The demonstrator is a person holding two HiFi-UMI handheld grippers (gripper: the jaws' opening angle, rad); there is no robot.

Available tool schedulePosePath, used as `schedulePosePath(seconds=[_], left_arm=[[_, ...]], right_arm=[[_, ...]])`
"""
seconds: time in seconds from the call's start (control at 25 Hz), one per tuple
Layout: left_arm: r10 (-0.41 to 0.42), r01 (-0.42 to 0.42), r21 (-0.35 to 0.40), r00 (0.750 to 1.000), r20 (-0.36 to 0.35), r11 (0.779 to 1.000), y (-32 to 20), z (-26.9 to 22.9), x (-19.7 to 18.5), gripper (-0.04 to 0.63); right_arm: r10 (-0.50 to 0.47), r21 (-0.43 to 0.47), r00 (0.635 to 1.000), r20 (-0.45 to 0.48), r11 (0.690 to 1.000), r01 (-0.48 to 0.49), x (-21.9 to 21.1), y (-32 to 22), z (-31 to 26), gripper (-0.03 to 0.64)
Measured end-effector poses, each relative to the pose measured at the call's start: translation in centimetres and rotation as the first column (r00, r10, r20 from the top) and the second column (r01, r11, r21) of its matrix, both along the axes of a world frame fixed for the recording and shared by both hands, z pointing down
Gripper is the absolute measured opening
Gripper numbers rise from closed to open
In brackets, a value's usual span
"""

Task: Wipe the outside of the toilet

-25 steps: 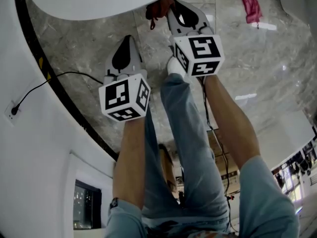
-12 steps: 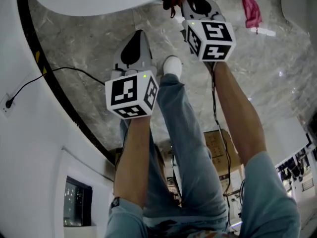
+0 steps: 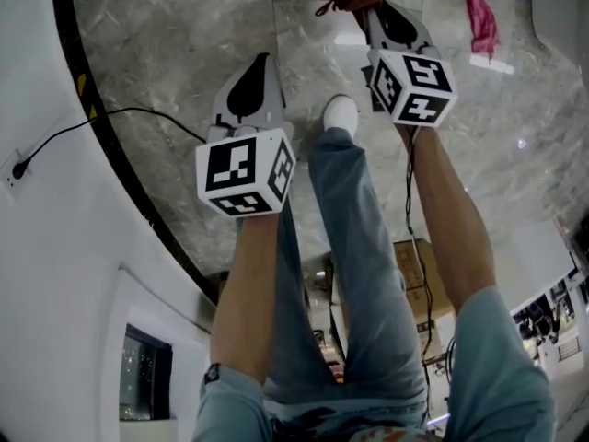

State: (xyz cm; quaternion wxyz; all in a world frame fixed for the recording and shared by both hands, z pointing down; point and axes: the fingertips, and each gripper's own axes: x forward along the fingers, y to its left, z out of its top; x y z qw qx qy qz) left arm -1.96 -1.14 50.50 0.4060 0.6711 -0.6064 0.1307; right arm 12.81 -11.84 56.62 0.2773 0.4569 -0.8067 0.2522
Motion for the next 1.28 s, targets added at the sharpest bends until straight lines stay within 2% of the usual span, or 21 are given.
schedulePosePath(seconds=[0.12,0.24,0.4,0.64,0.96,1.28], left_arm=[[0.002,-0.002,0.000,1.000,-0.001,1.000,1.4,0.2,-2.1,-0.006],[0.004,-0.004,0.000,1.000,-0.008,1.000,2.5,0.9,-3.8,-0.006],[-0.028,0.028,-0.001,0.999,-0.018,1.000,3.9,1.6,-6.6,-0.006],[-0.058,0.058,-0.002,0.997,-0.042,0.998,6.0,3.1,-10.3,-0.006],[-0.085,0.085,-0.007,0.994,-0.062,0.996,6.5,6.6,-13.2,-0.006],[-0.075,0.075,-0.004,0.996,-0.054,0.997,5.7,10.2,-14.6,-0.006]], right_arm=[[-0.040,-0.007,0.999,0.002,0.999,0.040,-2.8,2.6,0.1,0.049],[-0.125,-0.011,0.992,-0.006,0.992,0.125,-6.4,5.4,0.5,0.049],[-0.182,-0.014,0.983,0.017,0.983,0.183,-11.3,8.1,1.4,0.049],[-0.167,-0.023,0.985,0.033,0.986,0.167,-16.6,8.8,3.6,0.048],[-0.204,-0.005,0.978,0.035,0.979,0.204,-22.2,7.1,7.1,0.048],[-0.152,0.055,0.988,0.035,0.987,0.150,-23.7,4.1,10.3,0.048]])
